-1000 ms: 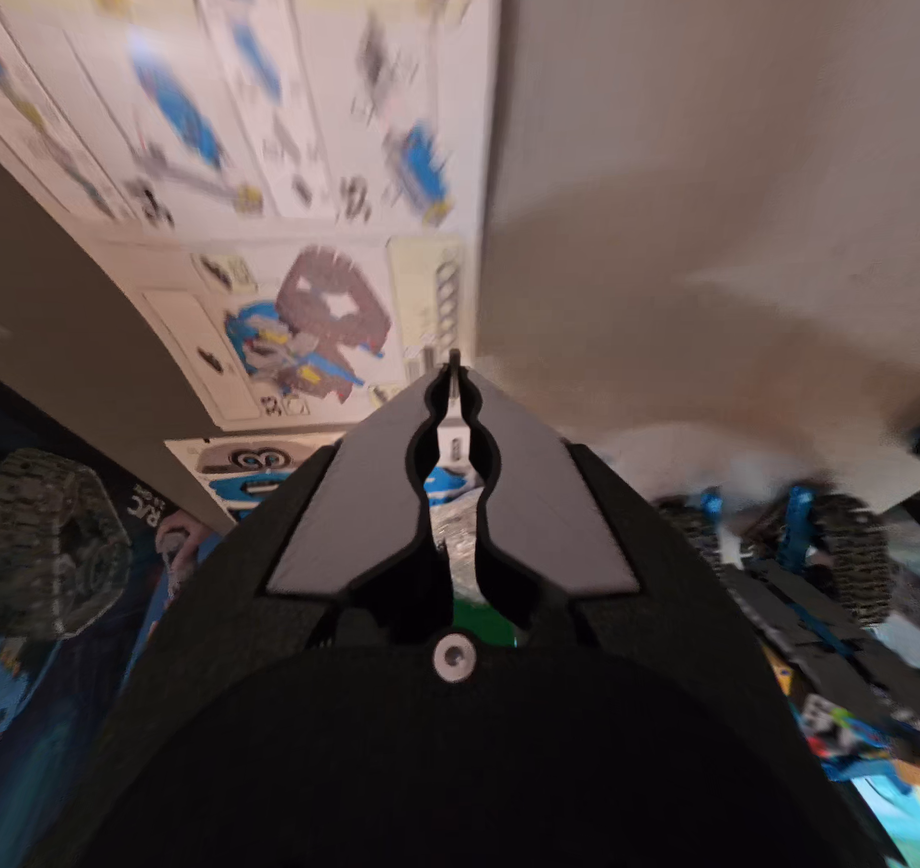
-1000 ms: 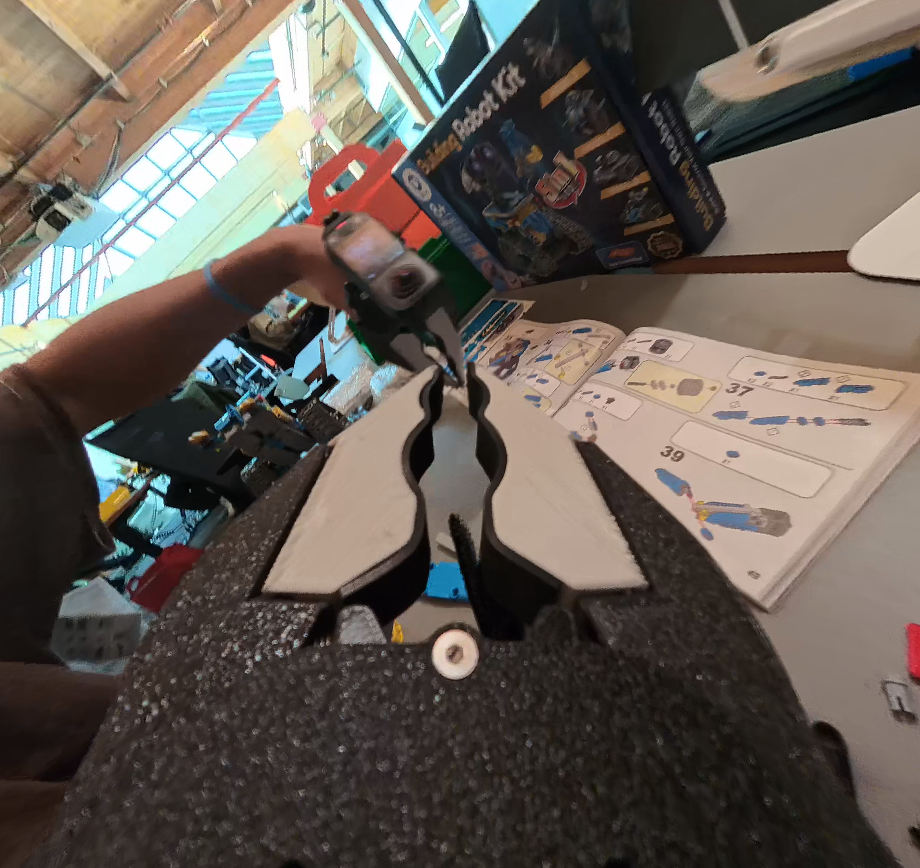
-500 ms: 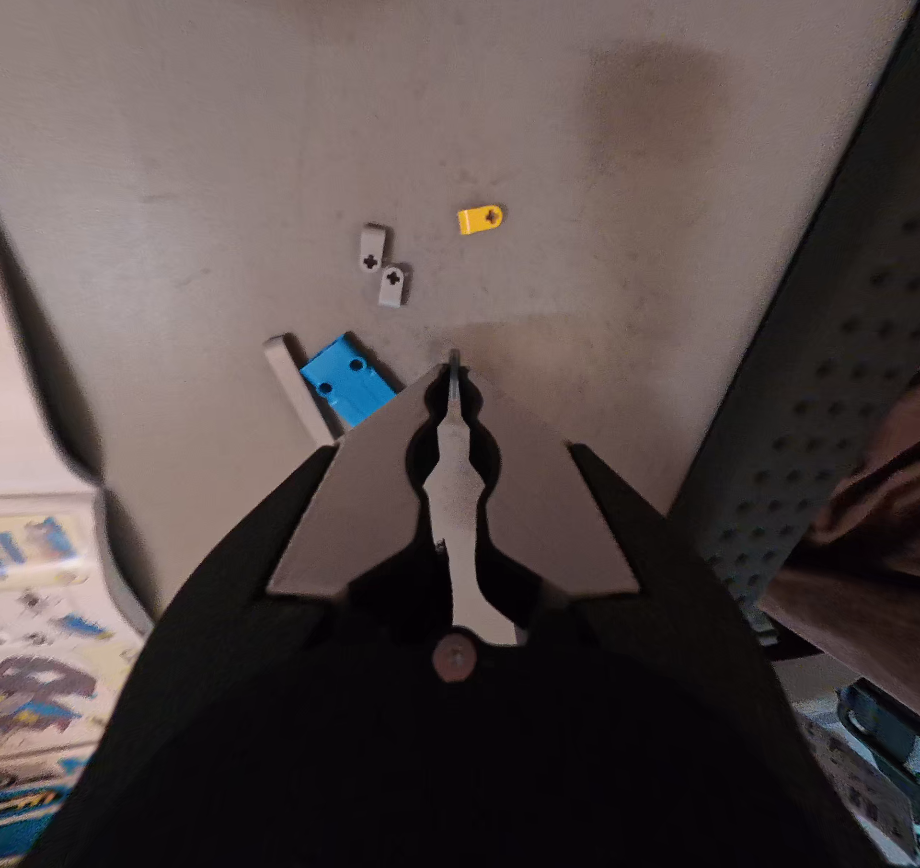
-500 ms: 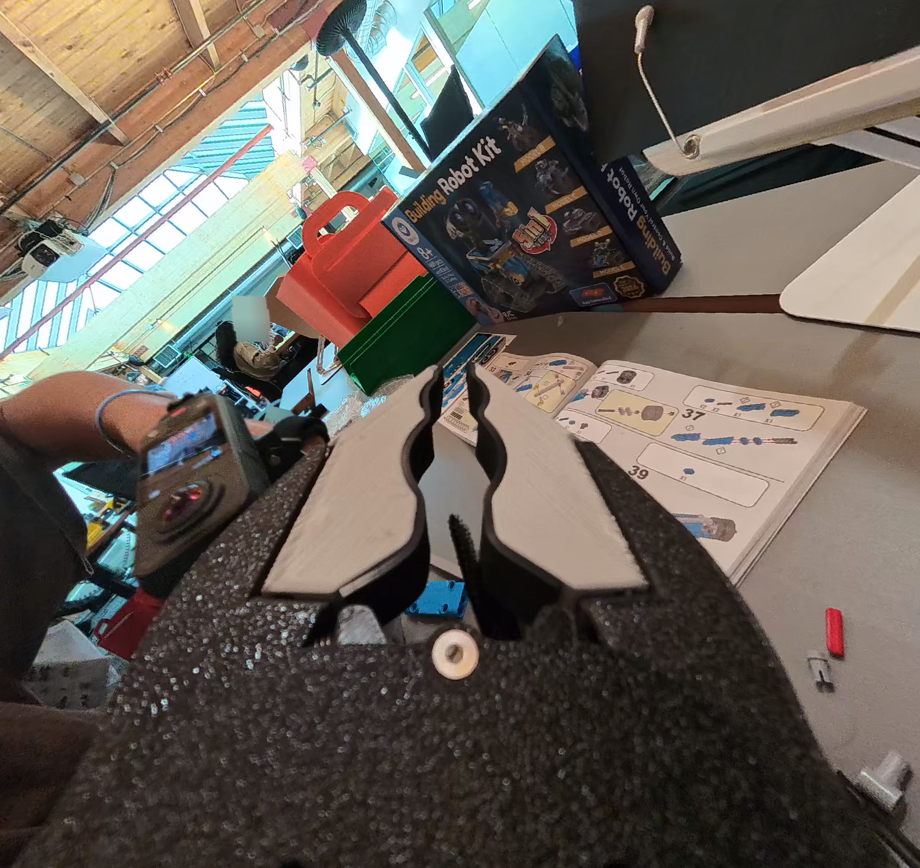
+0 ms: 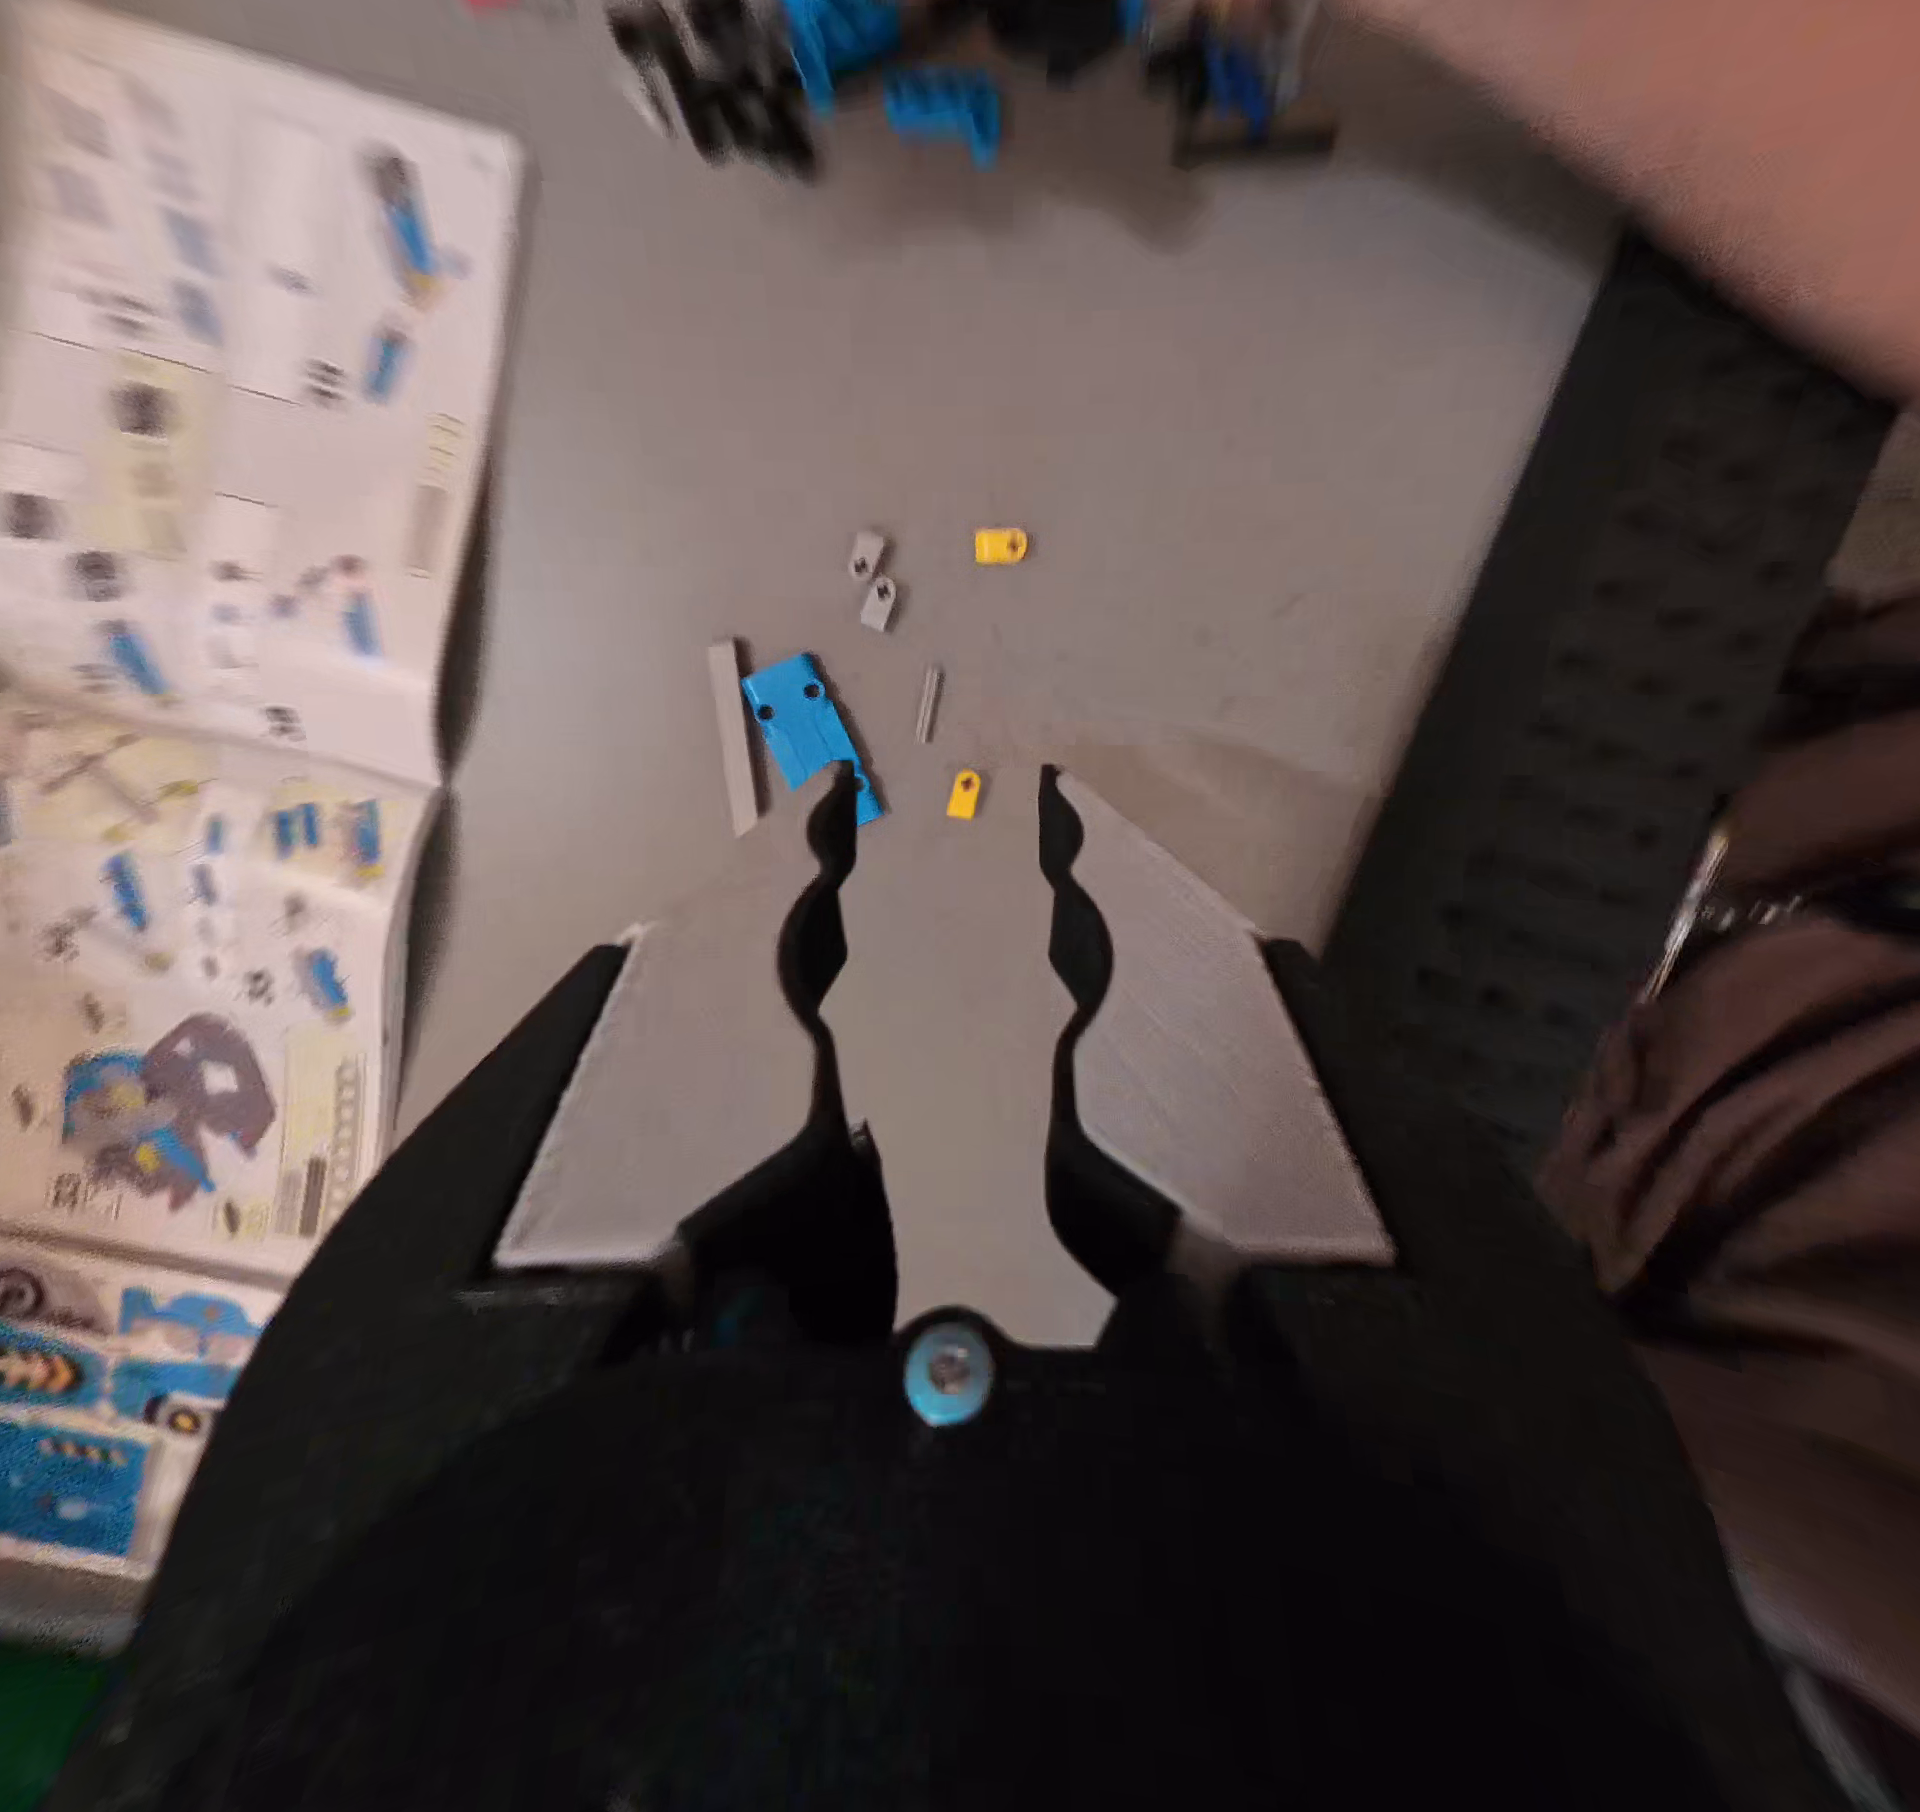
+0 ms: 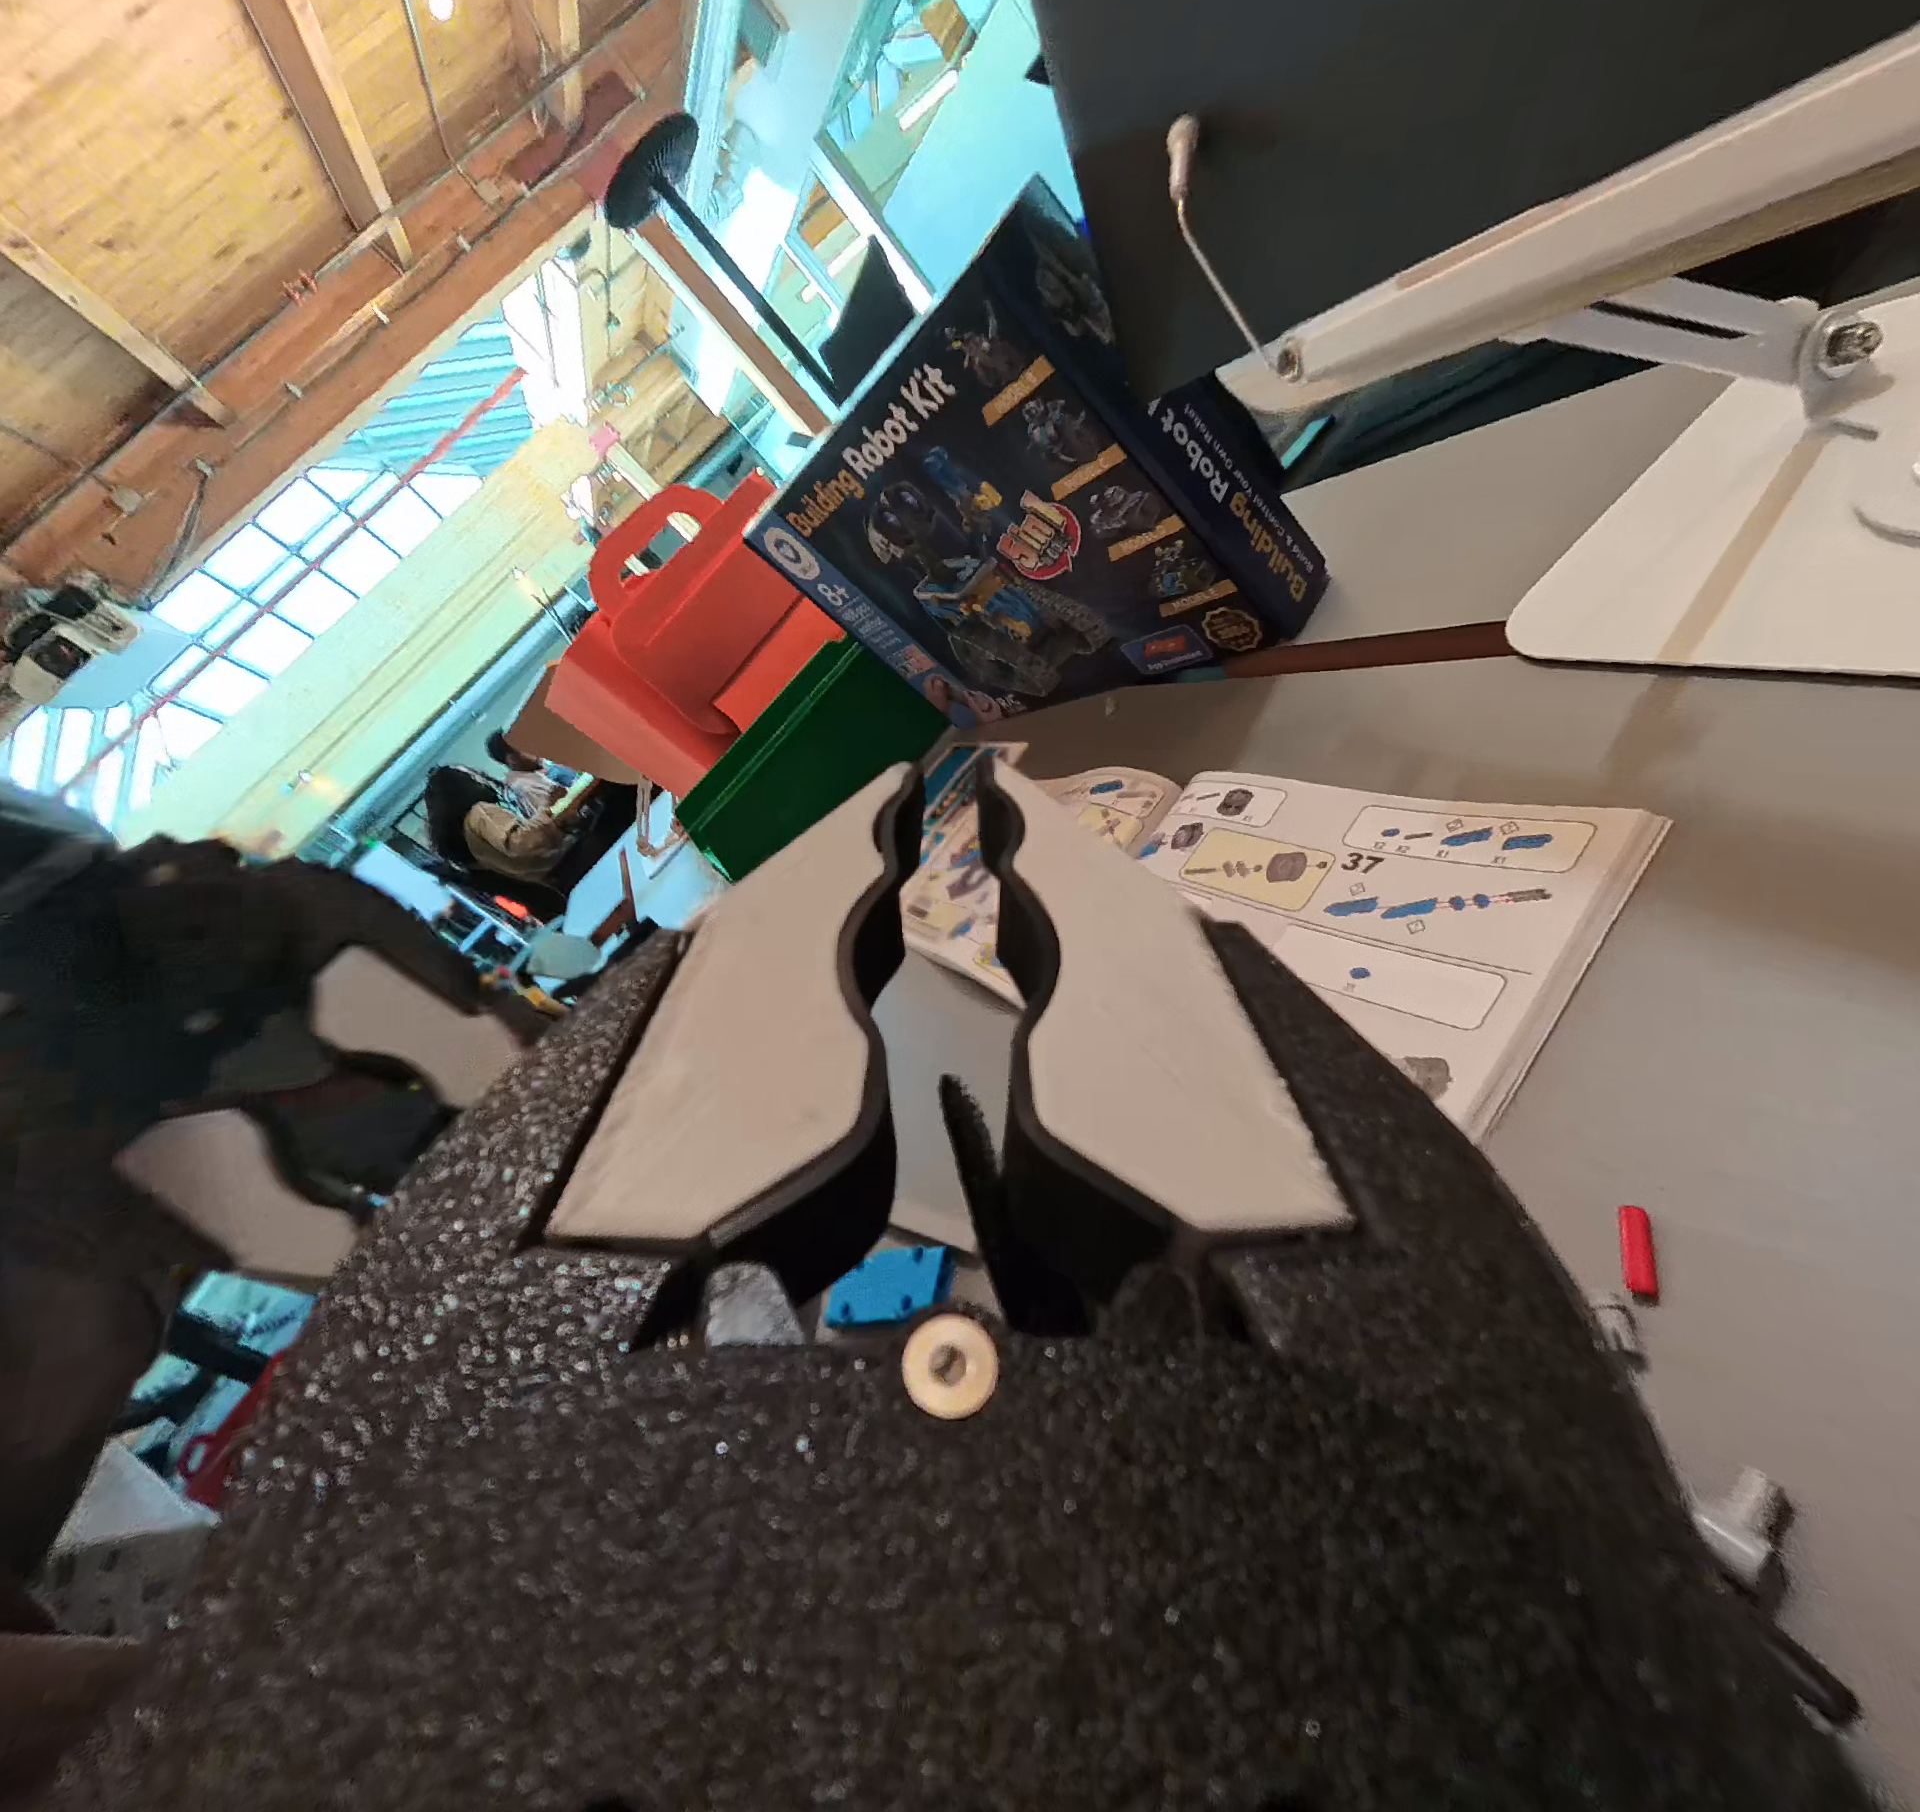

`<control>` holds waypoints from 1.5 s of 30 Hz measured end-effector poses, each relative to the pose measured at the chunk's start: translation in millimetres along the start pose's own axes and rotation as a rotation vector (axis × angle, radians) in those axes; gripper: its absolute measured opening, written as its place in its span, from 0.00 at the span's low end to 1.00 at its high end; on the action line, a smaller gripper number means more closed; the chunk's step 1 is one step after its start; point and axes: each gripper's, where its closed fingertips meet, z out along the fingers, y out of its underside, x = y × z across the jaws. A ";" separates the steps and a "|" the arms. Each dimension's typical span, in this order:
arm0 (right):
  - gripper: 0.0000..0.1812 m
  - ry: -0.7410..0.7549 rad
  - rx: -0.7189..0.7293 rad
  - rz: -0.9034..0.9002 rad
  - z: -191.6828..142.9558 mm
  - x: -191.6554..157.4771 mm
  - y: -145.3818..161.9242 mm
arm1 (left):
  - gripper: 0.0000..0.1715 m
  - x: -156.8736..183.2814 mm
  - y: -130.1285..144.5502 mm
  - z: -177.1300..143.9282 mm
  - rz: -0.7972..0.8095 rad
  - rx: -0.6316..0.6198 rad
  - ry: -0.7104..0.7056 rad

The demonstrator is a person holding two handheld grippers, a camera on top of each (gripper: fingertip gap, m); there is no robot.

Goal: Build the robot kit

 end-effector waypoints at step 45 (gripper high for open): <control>0.08 0.257 -0.245 -0.271 29.3 22.4 65.5 | 0.26 -206.9 63.8 36.5 -0.802 0.700 -0.540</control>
